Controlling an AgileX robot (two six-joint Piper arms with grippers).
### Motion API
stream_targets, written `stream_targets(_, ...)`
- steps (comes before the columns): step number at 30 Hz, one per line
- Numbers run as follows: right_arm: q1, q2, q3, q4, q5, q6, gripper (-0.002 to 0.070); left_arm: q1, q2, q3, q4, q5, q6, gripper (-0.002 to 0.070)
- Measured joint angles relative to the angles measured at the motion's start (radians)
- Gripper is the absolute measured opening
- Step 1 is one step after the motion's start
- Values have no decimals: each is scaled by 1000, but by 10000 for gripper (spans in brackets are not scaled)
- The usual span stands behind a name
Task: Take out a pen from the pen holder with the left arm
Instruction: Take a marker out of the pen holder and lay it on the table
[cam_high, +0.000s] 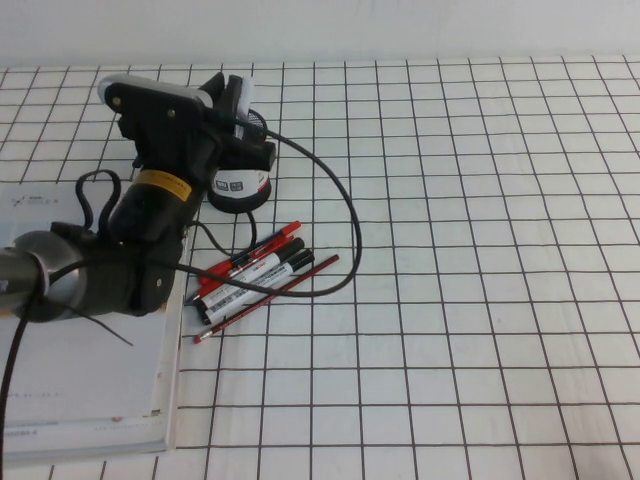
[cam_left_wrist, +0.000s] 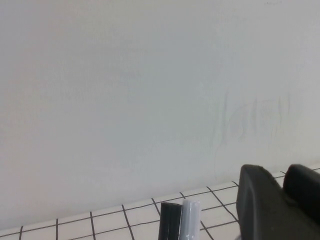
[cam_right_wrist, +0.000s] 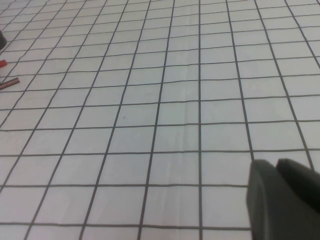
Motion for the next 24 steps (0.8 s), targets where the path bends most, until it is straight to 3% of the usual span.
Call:
stream_targets(8,0,0,0,0,0,0,-15,0,-112,0,0,120,0,53)
stream_targets(14,0,0,0,0,0,0,-15,0,-220,-38,9,332,-2,53)
stream_targets(24,0,0,0,0,0,0,-15,0,-329,-270,26,929,-4,53)
